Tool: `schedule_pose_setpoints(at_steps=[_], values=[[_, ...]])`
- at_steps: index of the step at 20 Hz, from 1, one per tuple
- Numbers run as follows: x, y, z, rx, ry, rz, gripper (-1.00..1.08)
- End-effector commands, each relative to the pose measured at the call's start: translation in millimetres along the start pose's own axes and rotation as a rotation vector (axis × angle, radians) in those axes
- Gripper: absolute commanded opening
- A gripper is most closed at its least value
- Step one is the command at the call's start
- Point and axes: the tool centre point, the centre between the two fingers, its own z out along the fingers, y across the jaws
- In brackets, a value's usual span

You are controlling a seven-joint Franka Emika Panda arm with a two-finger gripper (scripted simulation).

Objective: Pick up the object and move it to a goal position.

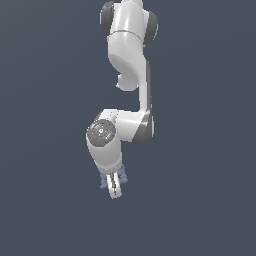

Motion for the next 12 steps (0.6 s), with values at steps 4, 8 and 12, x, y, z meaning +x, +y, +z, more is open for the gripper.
schedule_pose_setpoints(at_steps=[4,8,12], values=[[0.1,0.1,3.5,0.000,0.000,0.001,1.00],[0.0,0.3,18.9,0.000,0.000,0.002,1.00],[-0.2,1.1,41.1,0.000,0.000,0.004,1.00]])
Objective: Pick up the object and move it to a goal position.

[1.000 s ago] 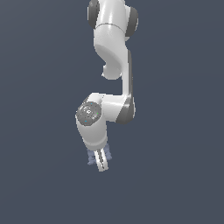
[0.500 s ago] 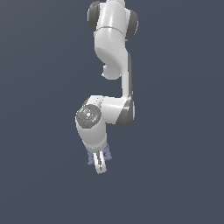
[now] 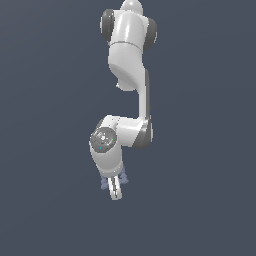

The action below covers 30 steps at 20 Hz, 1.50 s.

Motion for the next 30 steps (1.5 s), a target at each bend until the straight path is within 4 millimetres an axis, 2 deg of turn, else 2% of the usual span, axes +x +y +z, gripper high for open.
schedule_pose_setpoints(at_steps=[1,4,8,9,18,19,21,30], values=[[0.1,2.3,14.4,-0.005,-0.001,0.002,1.00],[0.2,2.0,20.8,-0.005,-0.001,0.003,1.00],[0.5,0.9,19.7,-0.005,-0.001,0.002,1.00],[0.5,0.9,19.7,-0.005,-0.001,0.002,-1.00],[0.5,0.9,19.7,-0.005,-0.001,0.002,-1.00],[-0.6,-3.7,13.6,0.007,0.001,-0.001,-1.00],[-1.0,-3.4,13.6,0.007,0.001,-0.001,-1.00],[-12.9,5.8,13.5,0.006,0.001,-0.001,-1.00]])
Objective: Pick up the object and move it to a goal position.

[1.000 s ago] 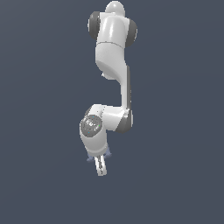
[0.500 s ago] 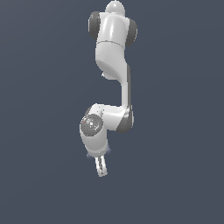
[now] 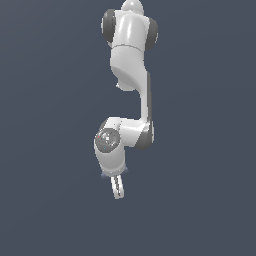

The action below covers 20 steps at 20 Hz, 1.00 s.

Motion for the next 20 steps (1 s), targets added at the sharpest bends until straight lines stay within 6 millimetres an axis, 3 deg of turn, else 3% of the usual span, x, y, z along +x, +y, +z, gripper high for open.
schedule_pose_setpoints(at_steps=[1,8,20], values=[[-5.7,4.3,0.1,-0.001,0.000,0.000,-1.00],[-31.3,23.6,-0.2,-0.003,-0.001,0.000,-1.00],[-99.6,74.3,-1.5,-0.007,-0.001,0.000,-1.00]])
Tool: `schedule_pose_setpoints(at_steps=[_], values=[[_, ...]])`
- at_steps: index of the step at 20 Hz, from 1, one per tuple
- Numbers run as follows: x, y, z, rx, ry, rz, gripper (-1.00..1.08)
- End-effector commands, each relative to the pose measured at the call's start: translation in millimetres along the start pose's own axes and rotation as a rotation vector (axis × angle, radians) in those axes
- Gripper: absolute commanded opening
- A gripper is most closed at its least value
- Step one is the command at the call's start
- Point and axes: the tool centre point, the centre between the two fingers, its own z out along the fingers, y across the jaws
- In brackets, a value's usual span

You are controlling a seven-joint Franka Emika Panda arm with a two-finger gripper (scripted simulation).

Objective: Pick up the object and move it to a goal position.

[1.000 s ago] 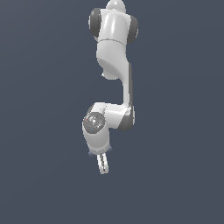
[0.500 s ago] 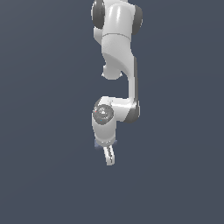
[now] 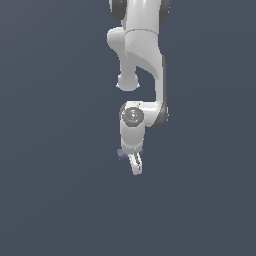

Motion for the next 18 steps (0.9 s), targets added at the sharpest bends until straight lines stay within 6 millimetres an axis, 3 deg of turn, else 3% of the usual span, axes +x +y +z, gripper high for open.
schedule_pose_setpoints(at_steps=[1,10,18], values=[[-15.8,11.7,-0.2,-0.001,0.000,0.000,-1.00],[-59.3,42.3,-0.9,-0.004,-0.001,0.001,-1.00],[-73.6,51.7,-1.2,-0.004,-0.001,0.001,-1.00]])
